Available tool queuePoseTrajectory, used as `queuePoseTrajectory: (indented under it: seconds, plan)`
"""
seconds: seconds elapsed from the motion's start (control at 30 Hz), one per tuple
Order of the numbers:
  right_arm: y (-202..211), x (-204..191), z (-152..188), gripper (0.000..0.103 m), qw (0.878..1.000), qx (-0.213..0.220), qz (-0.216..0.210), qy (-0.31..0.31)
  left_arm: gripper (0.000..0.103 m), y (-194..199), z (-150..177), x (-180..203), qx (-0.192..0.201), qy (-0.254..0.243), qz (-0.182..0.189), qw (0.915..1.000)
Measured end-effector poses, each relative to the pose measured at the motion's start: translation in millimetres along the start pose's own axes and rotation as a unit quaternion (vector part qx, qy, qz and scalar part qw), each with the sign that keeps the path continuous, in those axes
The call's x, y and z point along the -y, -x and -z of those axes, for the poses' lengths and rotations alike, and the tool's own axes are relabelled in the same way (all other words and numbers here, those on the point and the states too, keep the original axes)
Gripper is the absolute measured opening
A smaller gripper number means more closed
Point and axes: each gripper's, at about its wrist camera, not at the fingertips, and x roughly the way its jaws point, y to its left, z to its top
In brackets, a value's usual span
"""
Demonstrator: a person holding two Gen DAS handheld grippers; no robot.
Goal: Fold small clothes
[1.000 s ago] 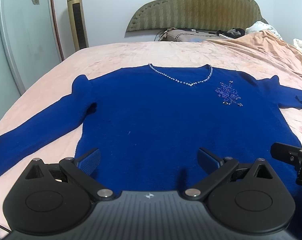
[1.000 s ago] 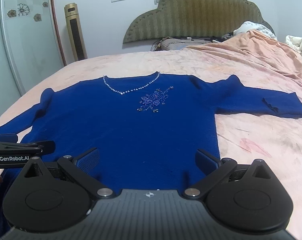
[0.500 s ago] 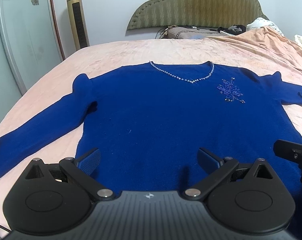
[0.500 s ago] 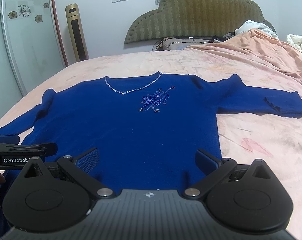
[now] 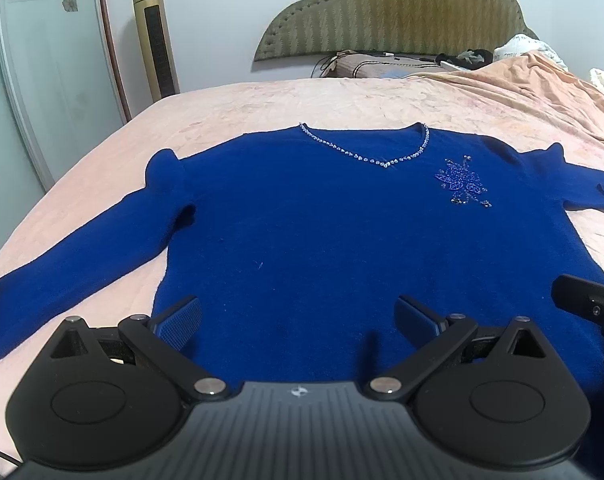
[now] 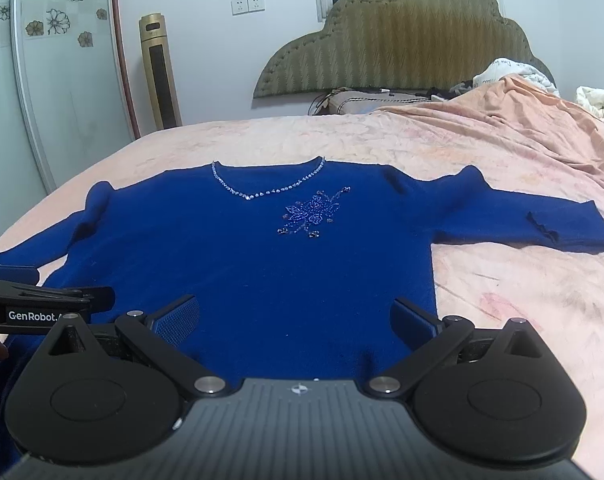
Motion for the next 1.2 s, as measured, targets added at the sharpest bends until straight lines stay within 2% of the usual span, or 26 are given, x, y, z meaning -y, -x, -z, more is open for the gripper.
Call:
queuePoseTrajectory:
  seconds: [0.17,0.63,0.83,1.0,1.07,1.2]
  plan:
    - [0,1,0,0.103,1.0,0.0,-0.007,-0.003,0.103,0,0,5,0.001,-0.013,-0.012,0.9998]
    - [-3,15,-7,0.103,0.999,0.0,-0.032,-0.012,0.103,-5,-5,12,-0.003,-0.022,-0.012,0.9997]
    - [-7,19,-8,0.103,1.0,0.002,-0.02,0.001,0.103,-9,-13,18,0.003,-0.022,0.0,0.9997]
    - [-11,48,-16,0.103,0.999,0.018,0.045,0.005,0.103,-9,-21,20,0.01,-0.007,0.037,0.9992]
    - [-15,74,-18,0.102,0.996,0.025,0.084,0.001,0.103,-12,-24,23,0.008,-0.009,0.045,0.9989]
    - [-26,129,-25,0.094,0.988,0.029,0.153,-0.014,0.103,-17,-25,31,0.005,-0.018,0.049,0.9986]
